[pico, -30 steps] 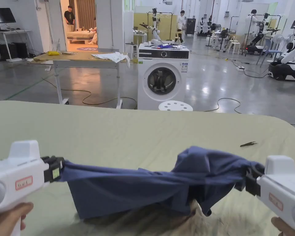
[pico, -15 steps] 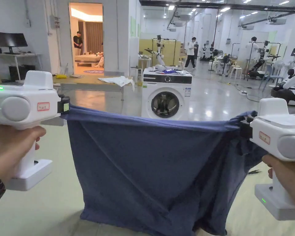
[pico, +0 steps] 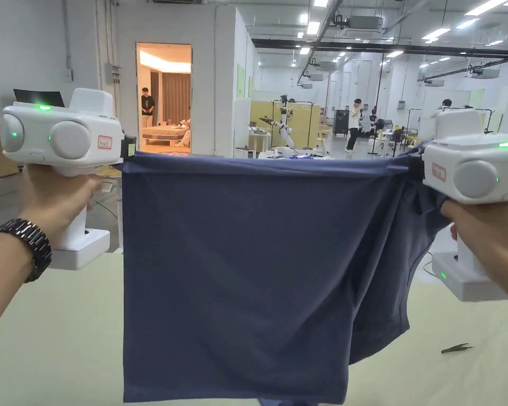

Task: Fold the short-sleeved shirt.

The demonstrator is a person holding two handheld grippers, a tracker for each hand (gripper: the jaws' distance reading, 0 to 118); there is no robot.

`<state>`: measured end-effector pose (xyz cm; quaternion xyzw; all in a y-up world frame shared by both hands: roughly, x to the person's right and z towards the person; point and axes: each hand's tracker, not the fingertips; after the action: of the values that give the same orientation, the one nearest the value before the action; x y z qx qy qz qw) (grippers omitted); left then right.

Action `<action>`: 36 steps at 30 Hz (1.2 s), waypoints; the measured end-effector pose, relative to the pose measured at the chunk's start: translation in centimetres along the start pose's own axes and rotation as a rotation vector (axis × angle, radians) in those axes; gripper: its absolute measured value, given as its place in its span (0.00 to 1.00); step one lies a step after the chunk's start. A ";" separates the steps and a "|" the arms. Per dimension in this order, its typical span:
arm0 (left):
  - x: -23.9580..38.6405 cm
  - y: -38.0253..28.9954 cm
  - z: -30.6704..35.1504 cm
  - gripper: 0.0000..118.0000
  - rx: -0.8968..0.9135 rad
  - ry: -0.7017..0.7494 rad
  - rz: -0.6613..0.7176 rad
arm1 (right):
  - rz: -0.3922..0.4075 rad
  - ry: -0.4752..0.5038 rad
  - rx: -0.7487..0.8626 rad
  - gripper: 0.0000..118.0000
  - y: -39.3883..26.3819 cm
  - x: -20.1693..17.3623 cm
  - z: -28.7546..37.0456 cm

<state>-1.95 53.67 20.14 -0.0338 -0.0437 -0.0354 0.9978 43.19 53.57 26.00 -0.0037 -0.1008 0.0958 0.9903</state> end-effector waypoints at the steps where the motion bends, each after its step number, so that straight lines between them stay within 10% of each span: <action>1: -0.1 0.7 -0.3 0.00 0.013 0.007 -0.010 | -0.006 0.001 0.008 0.04 0.9 0.1 -0.4; 11: -0.1 3.1 -1.7 0.00 0.065 0.006 -0.007 | 0.010 -0.041 0.052 0.04 4.7 0.4 -3.2; 29: -0.6 -12.5 2.4 0.00 -0.099 -0.094 0.068 | 0.087 0.022 -0.124 0.04 -11.5 -1.1 4.1; 36: -1.9 -19.0 7.6 0.00 -0.156 -0.121 0.139 | -0.002 0.050 -0.185 0.04 -17.2 -1.0 10.1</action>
<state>-5.90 35.44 28.70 -0.1165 -0.0984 0.0325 0.9878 43.41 36.38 36.12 -0.0976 -0.0847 0.0847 0.9880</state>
